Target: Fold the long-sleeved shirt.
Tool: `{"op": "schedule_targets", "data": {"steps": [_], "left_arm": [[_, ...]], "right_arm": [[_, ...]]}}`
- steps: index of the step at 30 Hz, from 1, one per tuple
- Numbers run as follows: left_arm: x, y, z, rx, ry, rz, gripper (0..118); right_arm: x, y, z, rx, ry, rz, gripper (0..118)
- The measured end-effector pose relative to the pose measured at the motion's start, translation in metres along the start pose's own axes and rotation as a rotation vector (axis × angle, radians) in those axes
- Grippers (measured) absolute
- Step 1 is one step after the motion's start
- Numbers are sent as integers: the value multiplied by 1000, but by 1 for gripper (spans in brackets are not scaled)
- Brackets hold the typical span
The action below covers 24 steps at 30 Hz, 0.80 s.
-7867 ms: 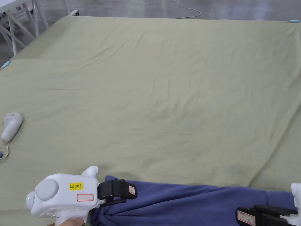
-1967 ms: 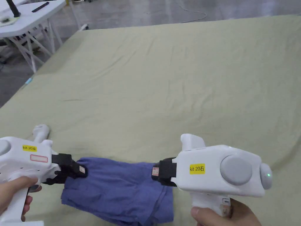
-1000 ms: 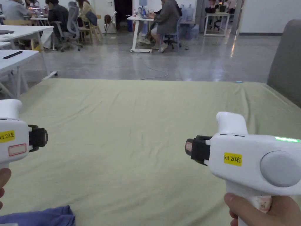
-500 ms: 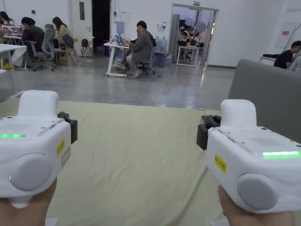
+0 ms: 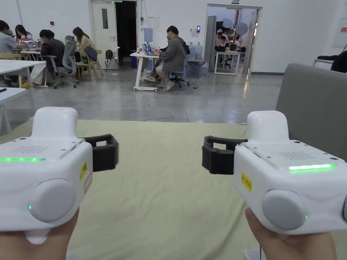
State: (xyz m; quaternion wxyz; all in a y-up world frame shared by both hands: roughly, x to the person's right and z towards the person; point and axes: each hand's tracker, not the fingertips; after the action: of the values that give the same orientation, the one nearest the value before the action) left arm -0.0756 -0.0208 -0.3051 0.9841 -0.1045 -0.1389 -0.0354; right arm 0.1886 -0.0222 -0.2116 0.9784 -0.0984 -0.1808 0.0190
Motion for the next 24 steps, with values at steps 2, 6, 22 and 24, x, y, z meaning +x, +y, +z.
{"op": "schedule_targets", "data": {"steps": [2, 6, 22, 24], "left_arm": [[-1, -4, 0, -9, -36, 14, 118], [0, -1, -2, 10, -77, 26, 118], [-1, 8, 19, 56, -84, 19, 118], [0, 8, 21, 56, -89, 18, 118]], "right_arm": [[5, -4, 6, 82, 42, -20, 118], [13, 4, 12, 20, 230, -144, 118], [6, 6, 15, -13, 129, -112, 118], [5, 6, 16, -10, 141, -115, 118]]}}
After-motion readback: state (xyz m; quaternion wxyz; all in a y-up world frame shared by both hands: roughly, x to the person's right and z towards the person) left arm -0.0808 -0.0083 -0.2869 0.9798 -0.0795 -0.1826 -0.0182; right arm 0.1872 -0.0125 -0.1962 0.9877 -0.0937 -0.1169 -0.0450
